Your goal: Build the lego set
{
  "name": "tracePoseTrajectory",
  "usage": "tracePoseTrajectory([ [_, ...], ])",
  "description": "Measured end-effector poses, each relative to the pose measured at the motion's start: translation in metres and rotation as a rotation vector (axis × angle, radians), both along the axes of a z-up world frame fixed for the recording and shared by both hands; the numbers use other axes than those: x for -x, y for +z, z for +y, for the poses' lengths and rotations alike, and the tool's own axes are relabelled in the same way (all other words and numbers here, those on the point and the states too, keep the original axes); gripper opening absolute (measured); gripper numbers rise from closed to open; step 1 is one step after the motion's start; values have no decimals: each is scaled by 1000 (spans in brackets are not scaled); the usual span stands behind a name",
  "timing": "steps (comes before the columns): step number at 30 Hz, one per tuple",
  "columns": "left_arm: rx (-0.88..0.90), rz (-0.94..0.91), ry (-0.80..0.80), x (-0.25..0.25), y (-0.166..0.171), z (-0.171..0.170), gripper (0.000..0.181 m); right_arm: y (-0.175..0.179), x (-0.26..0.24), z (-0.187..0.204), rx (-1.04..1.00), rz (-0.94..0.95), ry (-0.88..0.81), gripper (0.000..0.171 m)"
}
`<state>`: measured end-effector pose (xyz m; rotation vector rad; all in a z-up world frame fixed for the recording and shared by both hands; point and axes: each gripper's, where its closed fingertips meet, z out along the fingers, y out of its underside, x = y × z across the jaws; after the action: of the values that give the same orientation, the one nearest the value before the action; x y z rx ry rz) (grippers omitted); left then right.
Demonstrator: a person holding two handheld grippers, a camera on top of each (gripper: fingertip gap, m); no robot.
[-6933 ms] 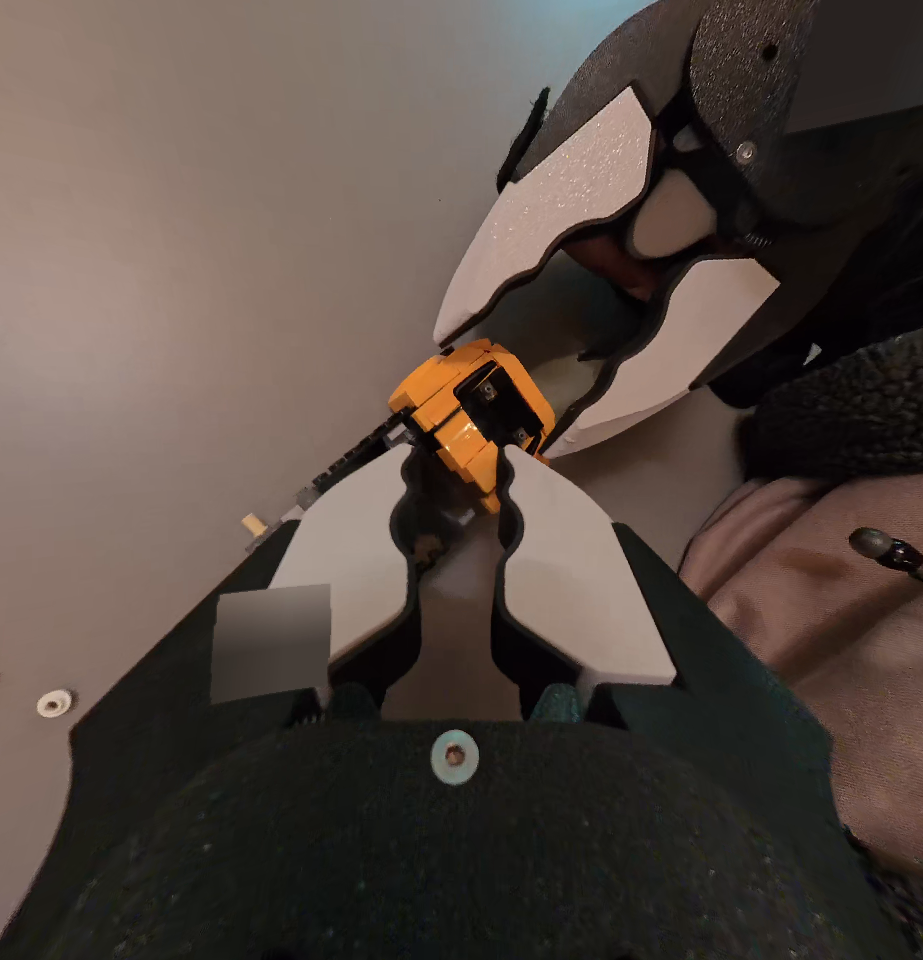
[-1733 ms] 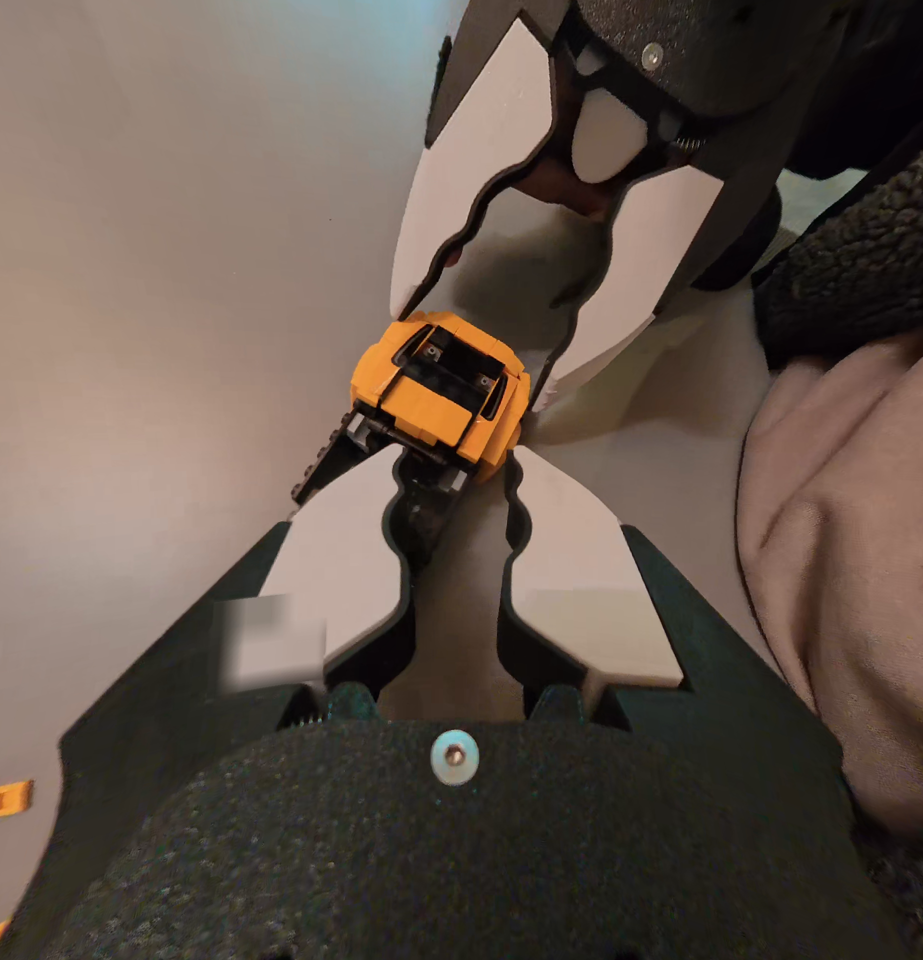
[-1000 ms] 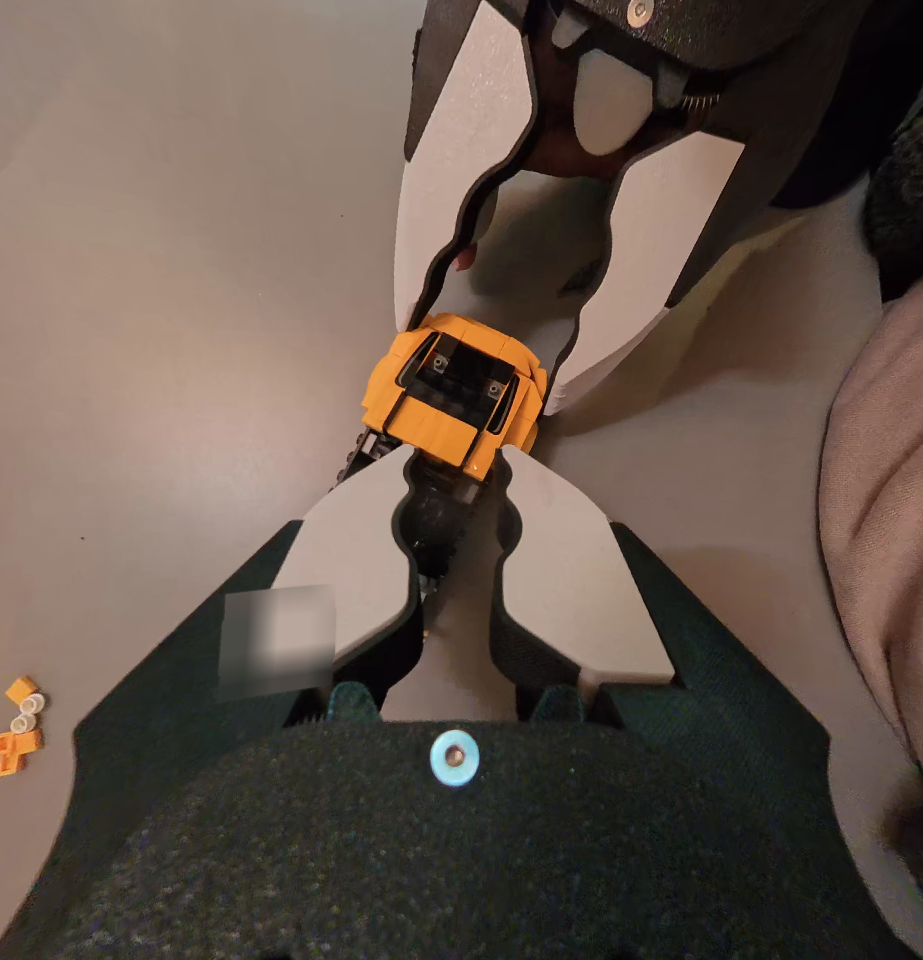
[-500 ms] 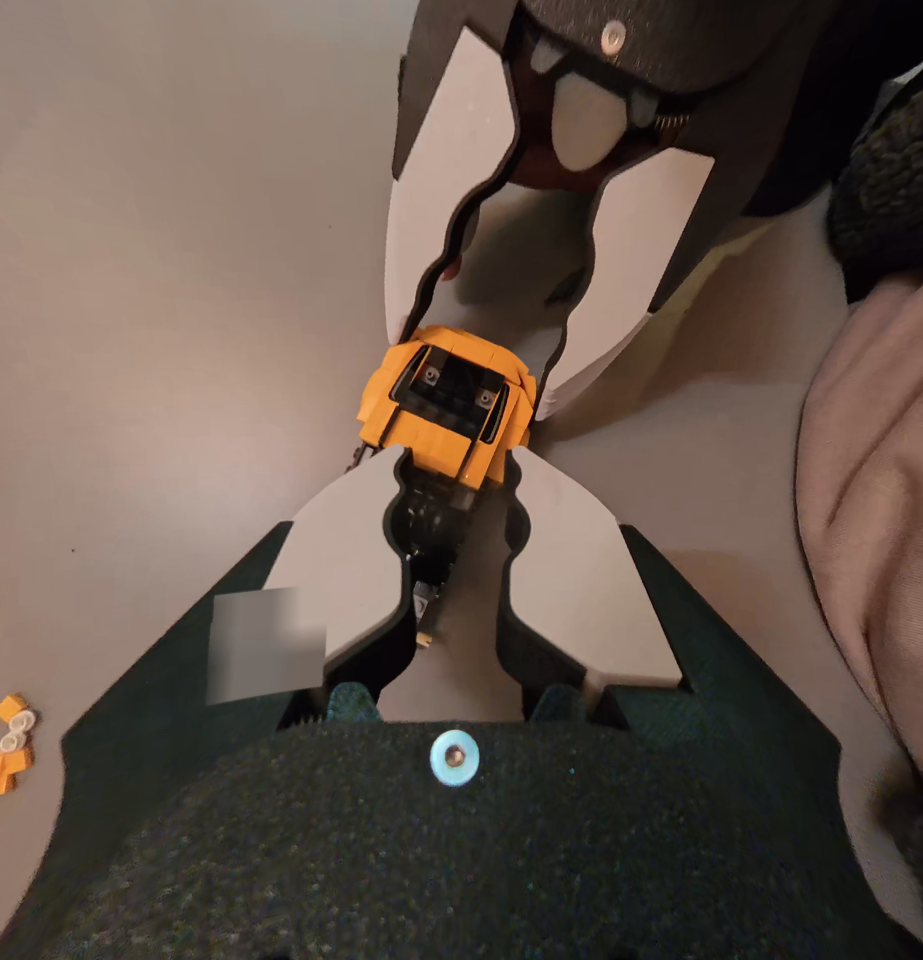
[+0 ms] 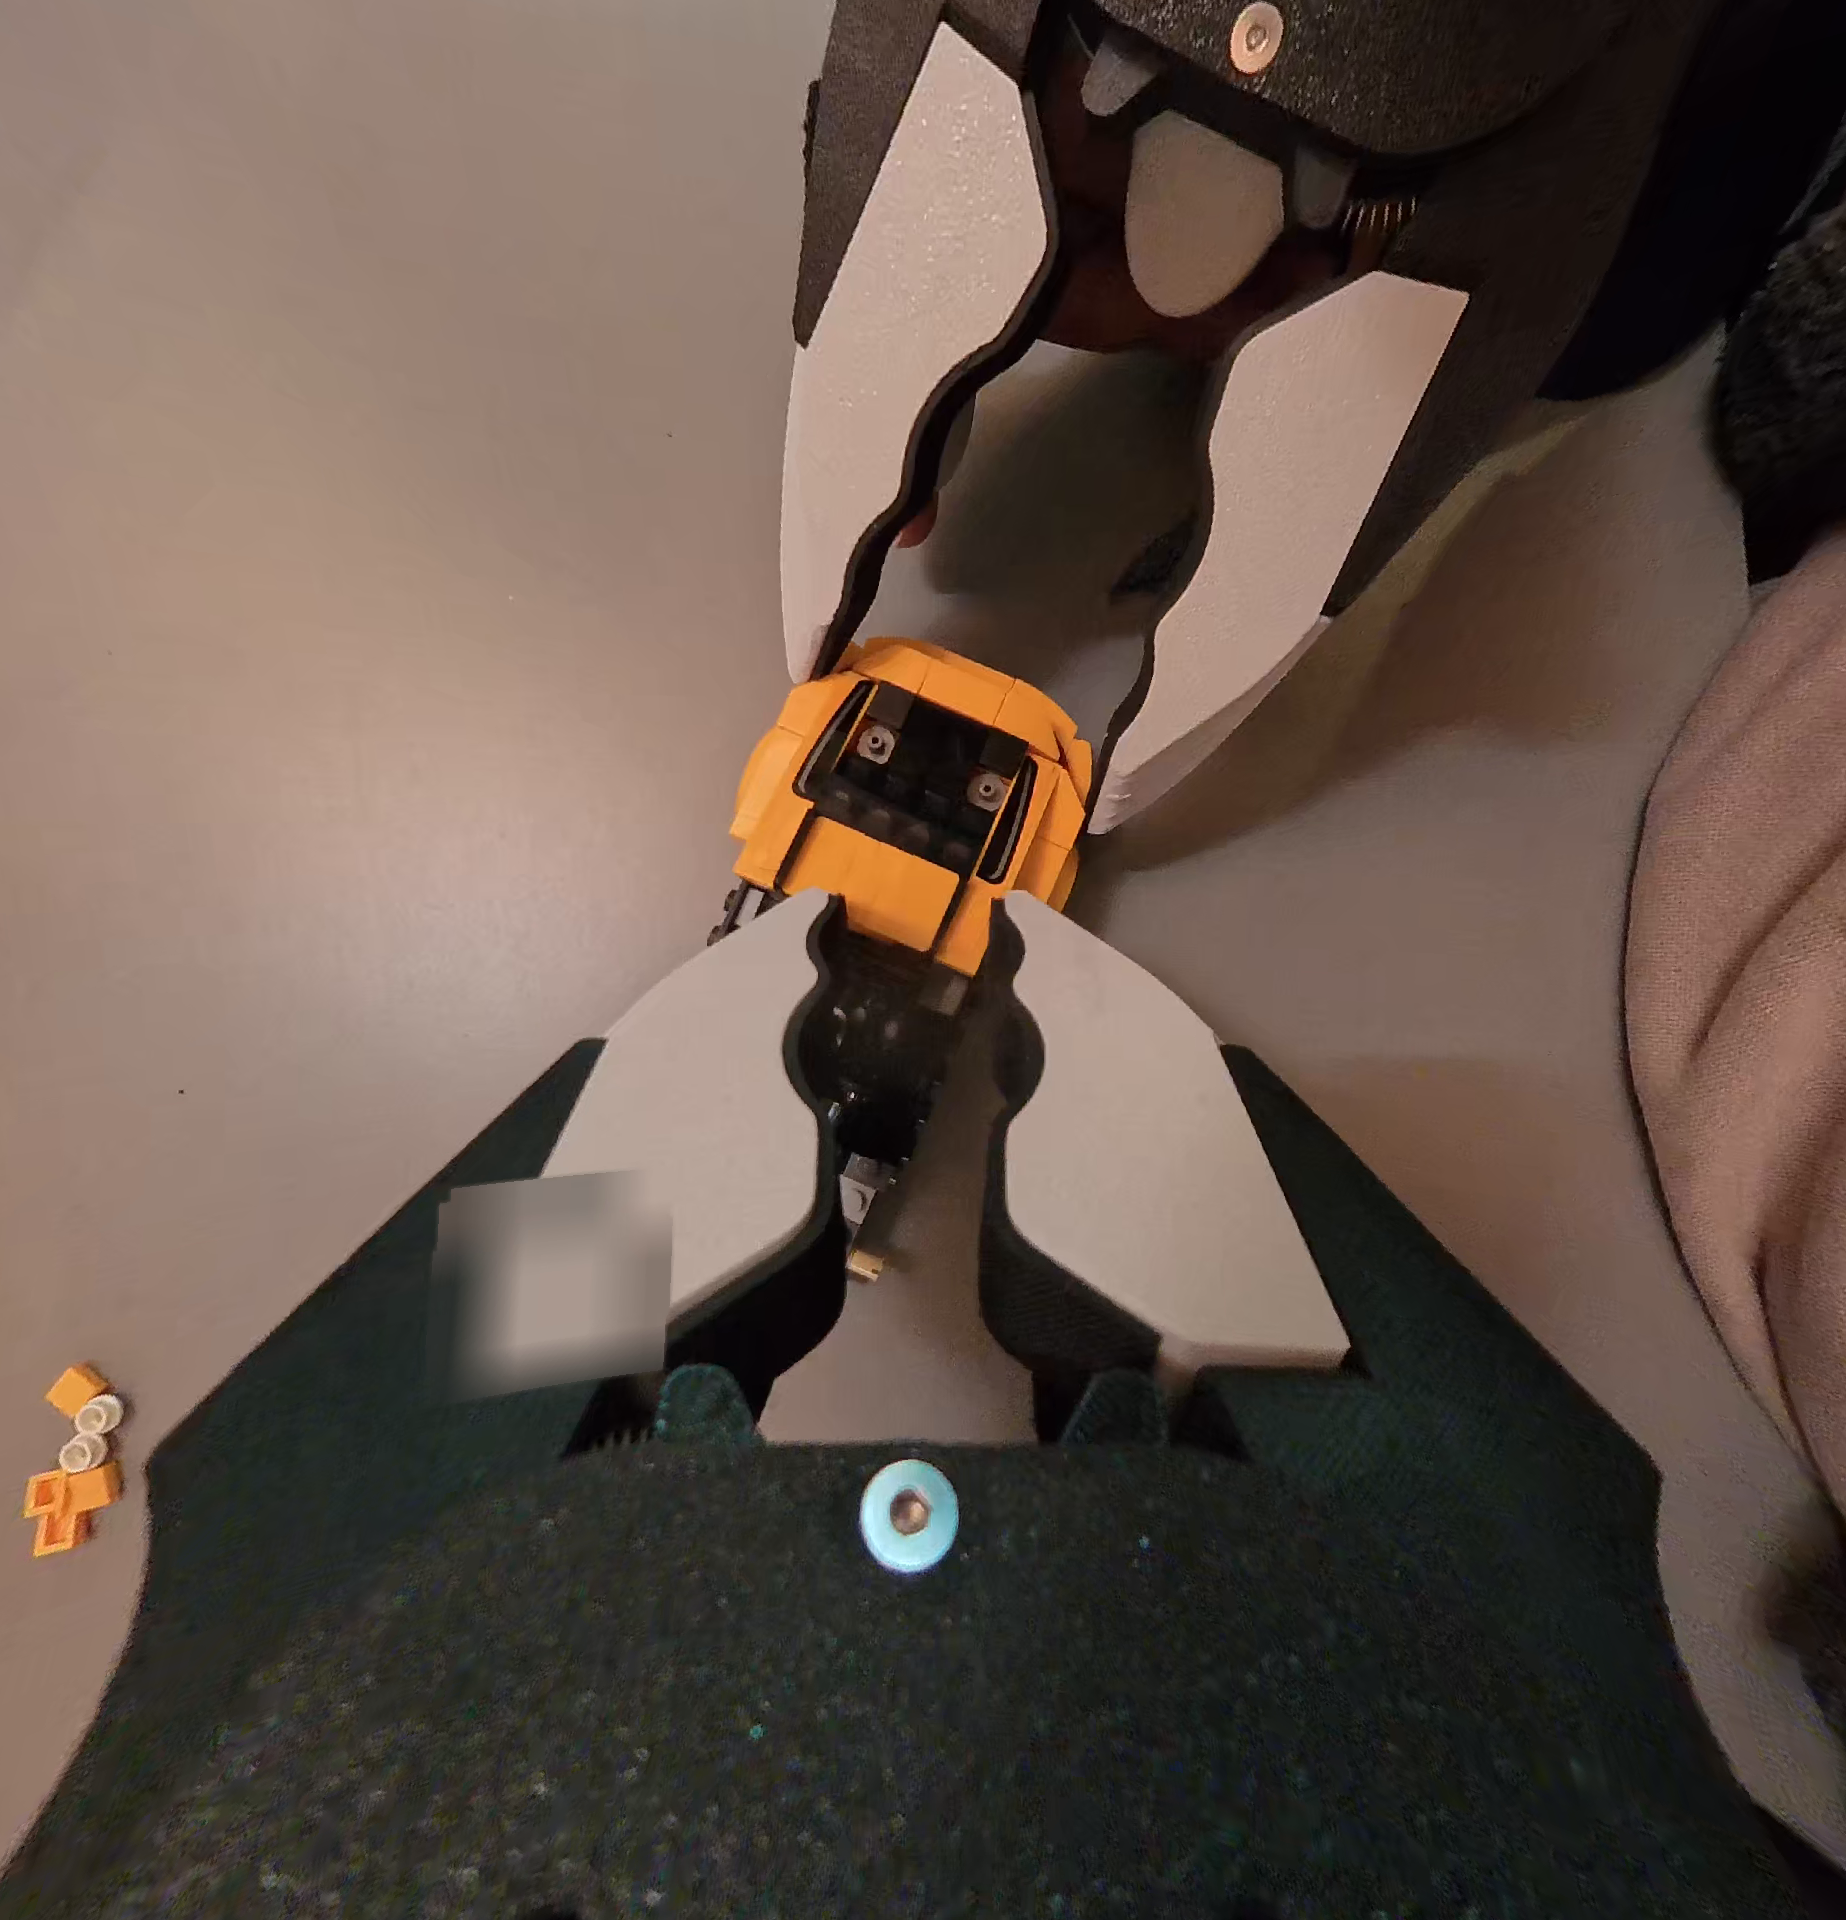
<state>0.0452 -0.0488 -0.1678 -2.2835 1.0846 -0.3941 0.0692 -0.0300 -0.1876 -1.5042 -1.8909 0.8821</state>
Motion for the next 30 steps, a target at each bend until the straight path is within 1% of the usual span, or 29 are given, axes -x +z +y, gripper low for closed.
tracePoseTrajectory([
  [4,5,-80,16,-1,4,-2,30,0,0,0,2,1,7,61],
  [7,-56,-179,97,12,19,2,34,11,0,1,34,44,-3,67],
  [10,-122,-214,204,42,22,3,38,10,2,0,22,15,-4,85],
  [14,-199,-288,320,65,19,4,38,-9,14,-8,-23,-74,27,105],
  [15,-216,-307,338,68,18,5,38,-15,17,-6,-39,-94,32,104],
  [16,-234,-324,351,71,18,6,37,-19,19,-4,-51,-112,44,97],
  [17,-250,-339,360,73,19,7,36,-20,20,-3,-70,-115,66,83],
  [20,-315,-377,390,85,27,9,33,-20,22,2,-78,-101,99,82],
  [21,-339,-403,402,88,32,10,33,-17,21,4,-55,-78,111,82],
  [22,-361,-436,415,92,38,11,33,-10,21,2,14,-34,129,82],
  [23,-380,-472,429,95,44,11,32,2,20,-2,112,31,154,82],
  [26,-442,-596,464,103,65,10,31,57,14,-14,403,263,247,80],
  [27,-455,-637,468,103,70,10,30,67,11,-14,457,294,262,79],
  [28,-453,-671,467,103,73,9,29,72,11,-13,483,325,262,79],
  [30,-411,-708,456,99,71,8,29,72,10,-12,518,328,265,79],
])
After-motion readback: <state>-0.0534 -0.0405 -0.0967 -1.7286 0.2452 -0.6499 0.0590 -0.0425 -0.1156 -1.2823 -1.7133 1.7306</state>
